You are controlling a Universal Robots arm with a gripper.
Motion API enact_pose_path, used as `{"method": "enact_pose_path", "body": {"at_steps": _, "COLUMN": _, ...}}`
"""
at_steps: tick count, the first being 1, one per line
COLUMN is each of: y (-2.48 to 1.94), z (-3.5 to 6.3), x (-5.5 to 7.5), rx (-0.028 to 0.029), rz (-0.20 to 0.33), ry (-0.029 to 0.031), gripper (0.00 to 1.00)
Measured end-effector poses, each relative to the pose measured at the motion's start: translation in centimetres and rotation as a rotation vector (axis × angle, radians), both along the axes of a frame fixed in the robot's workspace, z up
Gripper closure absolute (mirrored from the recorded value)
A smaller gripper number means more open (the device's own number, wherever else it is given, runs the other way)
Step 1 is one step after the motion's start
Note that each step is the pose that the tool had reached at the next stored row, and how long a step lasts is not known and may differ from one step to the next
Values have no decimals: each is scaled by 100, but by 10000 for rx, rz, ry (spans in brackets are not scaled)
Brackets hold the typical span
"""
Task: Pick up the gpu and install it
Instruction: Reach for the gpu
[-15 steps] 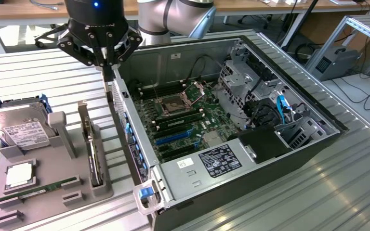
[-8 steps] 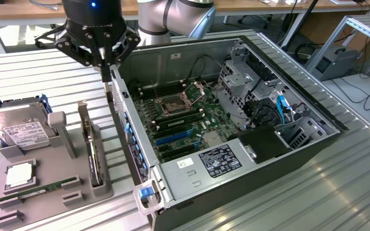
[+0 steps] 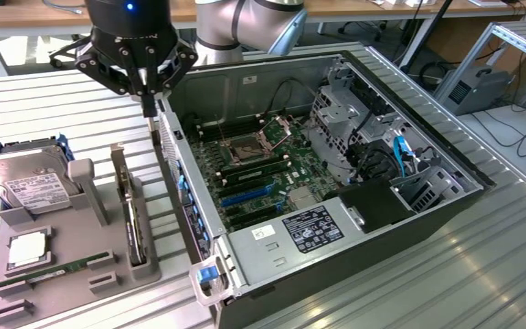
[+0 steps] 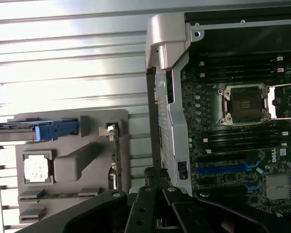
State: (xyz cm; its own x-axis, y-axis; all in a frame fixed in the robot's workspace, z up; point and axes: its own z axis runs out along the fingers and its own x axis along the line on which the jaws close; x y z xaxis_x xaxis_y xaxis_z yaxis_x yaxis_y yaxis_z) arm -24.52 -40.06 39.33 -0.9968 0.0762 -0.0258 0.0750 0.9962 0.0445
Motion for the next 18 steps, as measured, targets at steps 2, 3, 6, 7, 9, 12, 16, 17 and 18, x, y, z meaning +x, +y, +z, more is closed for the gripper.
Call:
{"method": "enact_pose_path", "body": {"at_steps": 2, "y": -1, "z": 0, "x": -9, "rx": 0, "rz": 0, "ry": 0, "gripper": 89}}
{"method": "enact_pose_path", "body": {"at_steps": 3, "y": -1, "z": 0, "x": -12, "rx": 0, "rz": 0, "ry": 0, "gripper": 89}}
{"method": "enact_pose_path", "body": {"at_steps": 6, "y": -1, "z": 0, "x": -22, "rx": 0, "rz": 0, "ry": 0, "gripper": 89}}
{"method": "enact_pose_path", "body": {"at_steps": 7, "y": -1, "z": 0, "x": -25, "rx": 0, "rz": 0, "ry": 0, "gripper": 89}}
{"method": "enact_pose_path", "body": {"at_steps": 9, "y": -2, "z": 0, "x": -32, "rx": 0, "rz": 0, "ry": 0, "gripper": 89}}
{"method": "enact_pose_path", "body": {"at_steps": 12, "y": -2, "z": 0, "x": -42, "rx": -1, "rz": 0, "ry": 1, "gripper": 89}}
{"method": "enact_pose_path", "body": {"at_steps": 16, "y": -3, "z": 0, "x": -55, "rx": 0, "rz": 0, "ry": 0, "gripper": 89}}
{"method": "enact_pose_path", "body": {"at_steps": 17, "y": -3, "z": 0, "x": -58, "rx": 0, "rz": 0, "ry": 0, "gripper": 89}}
{"method": "enact_pose_path", "body": {"at_steps": 18, "y": -3, "z": 0, "x": -60, "rx": -1, "rz": 0, "ry": 0, "gripper": 89}}
